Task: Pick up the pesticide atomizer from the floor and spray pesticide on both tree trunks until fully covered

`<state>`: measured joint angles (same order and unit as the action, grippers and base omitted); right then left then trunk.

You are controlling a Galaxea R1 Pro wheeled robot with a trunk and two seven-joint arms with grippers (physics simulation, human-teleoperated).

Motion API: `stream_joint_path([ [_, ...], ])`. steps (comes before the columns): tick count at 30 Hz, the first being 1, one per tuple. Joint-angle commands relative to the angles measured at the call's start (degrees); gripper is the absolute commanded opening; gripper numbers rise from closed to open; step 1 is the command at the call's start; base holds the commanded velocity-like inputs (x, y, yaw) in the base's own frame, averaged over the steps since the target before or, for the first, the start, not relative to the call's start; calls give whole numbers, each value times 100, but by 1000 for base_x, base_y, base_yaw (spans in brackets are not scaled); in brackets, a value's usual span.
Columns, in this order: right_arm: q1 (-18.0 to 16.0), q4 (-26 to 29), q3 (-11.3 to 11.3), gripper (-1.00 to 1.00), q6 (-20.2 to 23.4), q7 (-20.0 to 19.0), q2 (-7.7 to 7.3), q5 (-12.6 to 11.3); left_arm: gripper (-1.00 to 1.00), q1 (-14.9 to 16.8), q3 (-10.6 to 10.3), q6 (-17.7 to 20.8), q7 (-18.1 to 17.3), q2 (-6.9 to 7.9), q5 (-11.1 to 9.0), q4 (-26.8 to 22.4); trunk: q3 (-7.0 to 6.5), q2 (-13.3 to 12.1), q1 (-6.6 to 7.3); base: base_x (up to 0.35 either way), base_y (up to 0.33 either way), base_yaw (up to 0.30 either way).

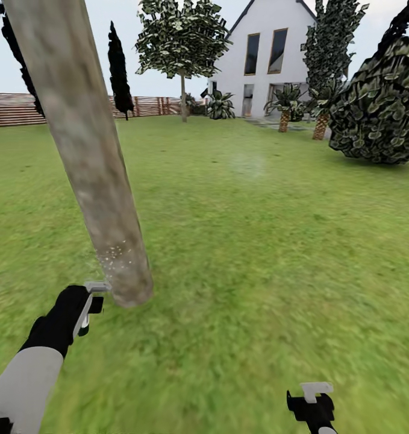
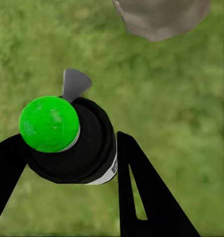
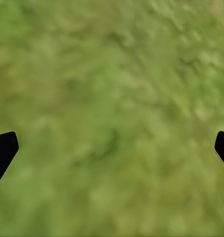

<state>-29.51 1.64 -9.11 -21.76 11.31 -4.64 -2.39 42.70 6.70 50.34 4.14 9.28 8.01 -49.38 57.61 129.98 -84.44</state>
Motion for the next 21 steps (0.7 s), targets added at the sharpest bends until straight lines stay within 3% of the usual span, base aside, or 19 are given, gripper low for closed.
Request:
stream_joint_path([
  [1, -2, -2, -47, 100, -5, 27, -2, -25, -100, 2, 18, -238, -18, 4, 49, 362, 5, 2, 1, 42, -275, 4],
  [3, -2, 2, -47, 100, -4, 26, -2, -25, -100, 2, 77, -684, 15, 14, 51, 794, 5, 2, 1, 77, -275, 1],
  [6, -2, 3, -47, 100, -8, 20, -2, -25, -100, 1, 461, -1426, 230, 25, 59, 1363, 5, 2, 1, 99, -275, 0],
  [8, -2, 3, -47, 100, -12, 20, -1, -25, -100, 1, 536, -1684, 418, 24, 37, 1570, 5, 2, 1, 103, -275, 134],
  [21, -2, -2, -55, 100, -13, 20, 7, -25, -100, 1, 551, -1753, 464, -208, 8, 1615, 5, 2, 1, 215, -212, 247],
])
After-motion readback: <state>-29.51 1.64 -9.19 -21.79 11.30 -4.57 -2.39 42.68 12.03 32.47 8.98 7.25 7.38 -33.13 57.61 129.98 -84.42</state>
